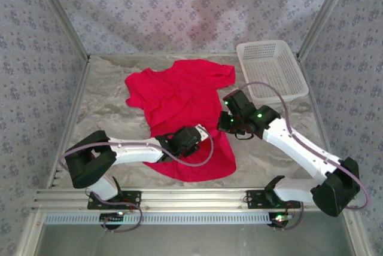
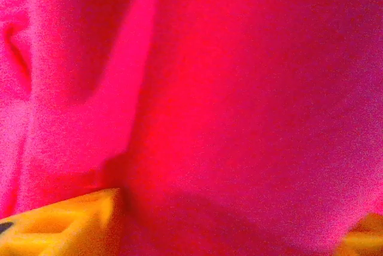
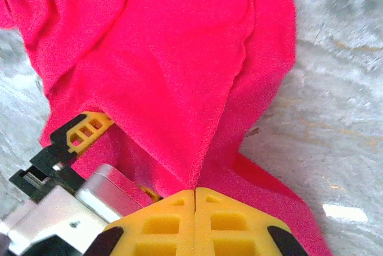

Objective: Fold the inside-out t-shirt

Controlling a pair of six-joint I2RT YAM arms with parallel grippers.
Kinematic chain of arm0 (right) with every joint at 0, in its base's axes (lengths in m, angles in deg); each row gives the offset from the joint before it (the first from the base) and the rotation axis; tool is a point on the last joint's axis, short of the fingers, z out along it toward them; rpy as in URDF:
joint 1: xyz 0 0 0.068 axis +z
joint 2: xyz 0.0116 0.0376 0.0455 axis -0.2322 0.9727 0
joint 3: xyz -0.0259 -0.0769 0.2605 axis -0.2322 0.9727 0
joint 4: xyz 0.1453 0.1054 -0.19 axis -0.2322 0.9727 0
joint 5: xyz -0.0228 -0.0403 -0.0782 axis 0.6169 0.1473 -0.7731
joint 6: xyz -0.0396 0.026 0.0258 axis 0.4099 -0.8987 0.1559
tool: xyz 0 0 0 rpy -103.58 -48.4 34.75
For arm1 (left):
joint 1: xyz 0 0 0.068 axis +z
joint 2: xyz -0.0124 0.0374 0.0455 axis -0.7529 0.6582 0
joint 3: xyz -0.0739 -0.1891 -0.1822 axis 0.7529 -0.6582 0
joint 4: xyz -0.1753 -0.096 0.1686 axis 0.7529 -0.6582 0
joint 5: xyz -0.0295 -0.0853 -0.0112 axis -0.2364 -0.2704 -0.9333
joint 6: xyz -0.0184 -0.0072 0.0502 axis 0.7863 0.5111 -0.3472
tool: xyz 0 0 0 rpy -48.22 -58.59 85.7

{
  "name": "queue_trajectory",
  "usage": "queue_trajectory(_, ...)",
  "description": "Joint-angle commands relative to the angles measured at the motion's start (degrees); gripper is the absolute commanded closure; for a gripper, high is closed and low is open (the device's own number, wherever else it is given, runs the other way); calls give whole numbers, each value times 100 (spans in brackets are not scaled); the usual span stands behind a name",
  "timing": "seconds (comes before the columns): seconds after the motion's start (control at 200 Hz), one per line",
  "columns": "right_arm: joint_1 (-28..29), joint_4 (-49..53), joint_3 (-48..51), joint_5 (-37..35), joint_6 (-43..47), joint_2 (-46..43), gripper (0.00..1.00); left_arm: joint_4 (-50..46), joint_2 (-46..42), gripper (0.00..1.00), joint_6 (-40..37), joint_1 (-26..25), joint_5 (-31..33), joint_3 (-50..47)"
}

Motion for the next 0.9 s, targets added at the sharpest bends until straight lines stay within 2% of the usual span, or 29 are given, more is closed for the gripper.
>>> queue_trajectory(0.0,-262,259,-44,-28,151,-344,100,-317,-493,39,100,289,731,35)
queue_trajectory(0.065,-378,224,79,19,144,-428,100,-461,-834,39,227,452,711,-124)
queue_trajectory(0.185,-516,168,230,88,157,-455,100,-741,-1262,56,468,677,614,-346)
queue_trajectory(0.225,-561,130,257,116,157,-457,100,-860,-1347,68,559,727,588,-383)
queue_trajectory(0.3,-656,88,291,152,159,-448,100,-1098,-1475,100,770,820,582,-415)
queue_trajectory(0.43,-852,-62,240,281,207,-334,100,-1473,-1755,100,1323,838,340,-223)
queue_trajectory(0.54,-1150,-227,-18,347,359,-27,100,-2152,-1880,100,2096,839,-54,649)
queue_trajectory(0.69,-1829,-440,-739,505,713,864,100,-2186,-1339,100,2703,974,-1854,1956)
queue_trajectory(0.849,-2323,256,-1847,261,1234,2125,100,-2096,-209,100,4158,1587,-3856,2998)
queue_trajectory(0.864,-2343,379,-1931,216,1286,2176,98,-2093,-115,100,4256,1622,-4002,3076)
queue_trajectory(0.894,-2367,541,-2020,161,1361,2186,86,-2108,56,100,4412,1671,-4209,3205)
